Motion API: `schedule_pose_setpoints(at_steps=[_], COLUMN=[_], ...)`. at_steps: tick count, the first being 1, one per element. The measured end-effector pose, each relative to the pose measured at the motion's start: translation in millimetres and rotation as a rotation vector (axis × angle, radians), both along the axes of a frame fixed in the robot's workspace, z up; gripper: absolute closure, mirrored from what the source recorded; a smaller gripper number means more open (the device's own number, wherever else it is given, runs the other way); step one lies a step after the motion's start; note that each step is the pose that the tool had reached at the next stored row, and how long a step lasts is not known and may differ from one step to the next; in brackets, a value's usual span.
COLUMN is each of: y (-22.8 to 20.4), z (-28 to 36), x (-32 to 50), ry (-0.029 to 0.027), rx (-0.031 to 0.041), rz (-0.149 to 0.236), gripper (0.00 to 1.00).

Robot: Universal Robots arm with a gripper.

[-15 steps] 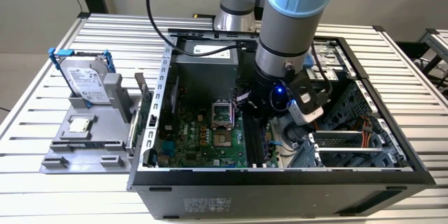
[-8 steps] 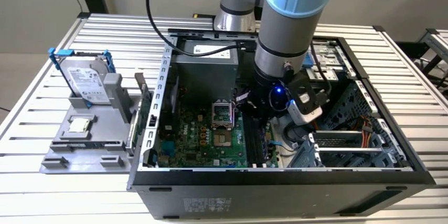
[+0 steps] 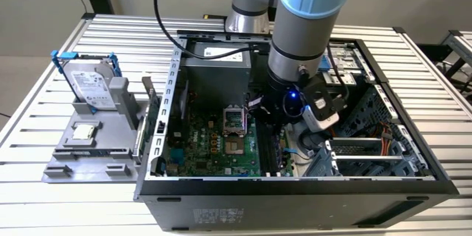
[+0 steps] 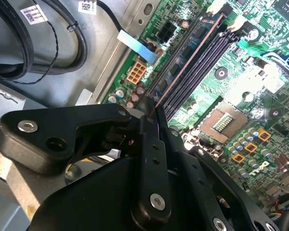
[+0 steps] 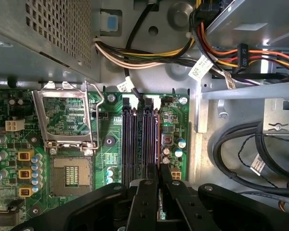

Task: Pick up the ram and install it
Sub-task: 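Insert the ram into the slot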

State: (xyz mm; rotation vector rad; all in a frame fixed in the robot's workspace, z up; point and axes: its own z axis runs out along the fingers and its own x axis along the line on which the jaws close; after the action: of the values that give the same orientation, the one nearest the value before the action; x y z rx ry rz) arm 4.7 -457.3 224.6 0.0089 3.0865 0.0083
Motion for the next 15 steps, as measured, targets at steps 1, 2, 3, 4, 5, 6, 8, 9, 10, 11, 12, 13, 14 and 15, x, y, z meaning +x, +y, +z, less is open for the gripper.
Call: schedule_pose_setpoints(at_steps=[1, 2, 3, 4, 5, 6, 8, 9, 10, 11, 12, 13, 14, 15], y=[0.0, 0.1, 0.3, 0.5, 0.8, 0.9, 1.0, 0.9, 0.9, 0.9, 0.9, 0.9, 1.0, 1.0], z=[0.0, -0.1, -0.1, -0.1, -0.1, -0.2, -1.2, -1.6, -1.9, -2.1, -2.2, -2.3, -2.4, -2.4], x=[0.0, 0.0, 0.0, 0.0, 0.0, 0.0, 0.0, 0.0, 0.0, 0.0, -0.1, 0.0, 0.0, 0.0], ry=[0.0000, -0.0001, -0.0001, -0.0001, 0.0000, 0.0000, 0.0000, 0.0000, 0.0000, 0.0000, 0.0001, 0.0000, 0.0000, 0.0000], rx=[0.0000, 0.0001, 0.0002, 0.0002, 0.0001, 0.0000, 0.0001, -0.0001, -0.0002, -0.0004, -0.0003, -0.0002, 0.0000, 0.0000], rz=[-0.006, -0.011, -0.014, -0.015, -0.016, -0.016, -0.016, -0.016, -0.016, -0.016, -0.016, -0.016, -0.016, -0.016], gripper=[1.00, 1.00, 1.00, 1.00, 1.00, 1.00, 1.00, 1.00, 1.00, 1.00, 1.00, 1.00, 1.00, 1.00])
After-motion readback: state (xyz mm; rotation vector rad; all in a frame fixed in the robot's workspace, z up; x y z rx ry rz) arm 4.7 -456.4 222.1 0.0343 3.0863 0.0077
